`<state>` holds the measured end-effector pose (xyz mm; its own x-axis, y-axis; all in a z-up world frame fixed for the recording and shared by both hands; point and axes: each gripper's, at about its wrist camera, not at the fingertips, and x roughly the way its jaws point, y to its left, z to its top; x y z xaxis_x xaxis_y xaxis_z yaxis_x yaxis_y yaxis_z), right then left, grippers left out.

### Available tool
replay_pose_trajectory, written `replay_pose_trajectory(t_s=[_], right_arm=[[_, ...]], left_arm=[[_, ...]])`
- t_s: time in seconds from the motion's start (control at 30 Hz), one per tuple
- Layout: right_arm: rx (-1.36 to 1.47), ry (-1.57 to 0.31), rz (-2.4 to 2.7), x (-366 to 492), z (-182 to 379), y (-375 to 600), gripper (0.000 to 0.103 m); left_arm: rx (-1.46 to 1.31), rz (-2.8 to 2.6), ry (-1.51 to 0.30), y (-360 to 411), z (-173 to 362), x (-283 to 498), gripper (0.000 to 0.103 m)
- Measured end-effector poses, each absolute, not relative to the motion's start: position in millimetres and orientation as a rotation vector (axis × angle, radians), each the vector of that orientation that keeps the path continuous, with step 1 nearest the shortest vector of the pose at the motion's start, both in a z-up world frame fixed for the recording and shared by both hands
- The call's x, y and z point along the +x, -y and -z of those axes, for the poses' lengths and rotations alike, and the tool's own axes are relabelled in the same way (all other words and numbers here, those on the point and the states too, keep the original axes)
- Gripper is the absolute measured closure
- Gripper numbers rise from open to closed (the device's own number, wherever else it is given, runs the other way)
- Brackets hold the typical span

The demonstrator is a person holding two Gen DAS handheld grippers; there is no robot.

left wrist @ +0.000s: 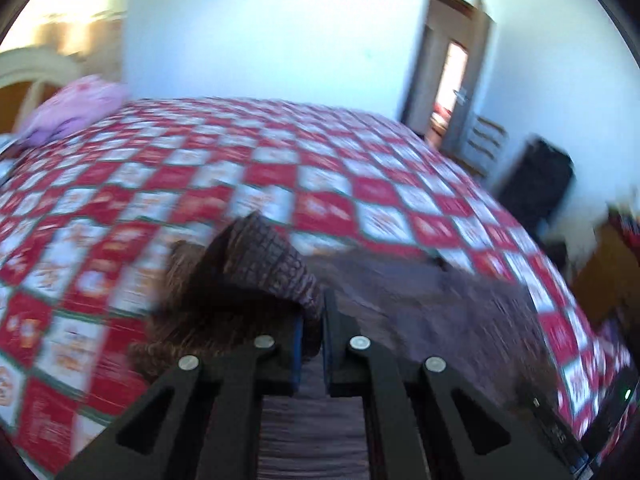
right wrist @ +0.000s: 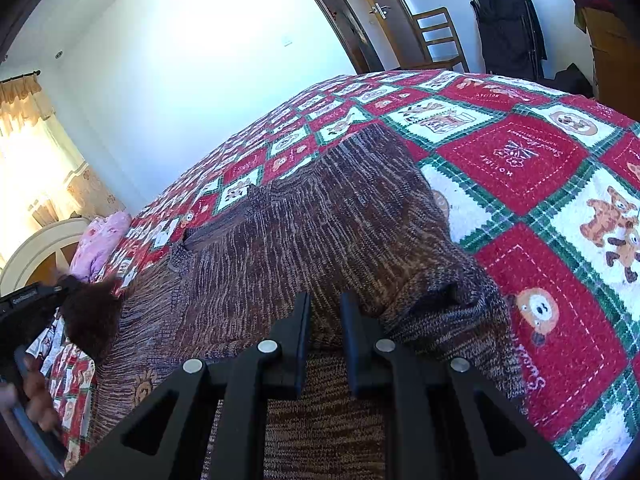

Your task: Fold small clothes

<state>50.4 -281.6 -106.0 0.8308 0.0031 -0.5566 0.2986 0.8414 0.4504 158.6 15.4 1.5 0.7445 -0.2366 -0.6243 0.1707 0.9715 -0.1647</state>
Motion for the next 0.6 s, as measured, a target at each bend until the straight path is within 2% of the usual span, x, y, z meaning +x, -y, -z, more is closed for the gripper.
replay_pose_trajectory(t_s=[0.1, 0.27, 0.33, 0.4, 0.47, 0.6], right_arm=[[0.557, -0.574, 0.164, 50, 106, 282, 0.086], [0.557, -0.574, 0.164, 50, 106, 282, 0.086], [0.555, -0.574, 0.166, 50, 106, 281, 0.086], [0.553, -0.574, 0.168, 50, 106, 282, 0.086], [0.557, -0.573, 0.166, 50, 107, 282, 0.086], [0.563, -0.577, 0.166, 51, 107, 283, 0.086]], left_arm=[[-0.024, 0.255, -0.744, 23, 20, 156, 0.096], [0.032, 0.259, -0.811, 40, 44, 143, 0.092], [0.023, 0.289, -0.854, 38, 47, 140, 0.076], [0.016, 0.302, -0.898, 29, 46, 131, 0.032], [0.002, 0.288, -0.853, 14, 40, 114, 0.021], [-0.059, 0.252, -0.793, -28, 34, 83, 0.008]])
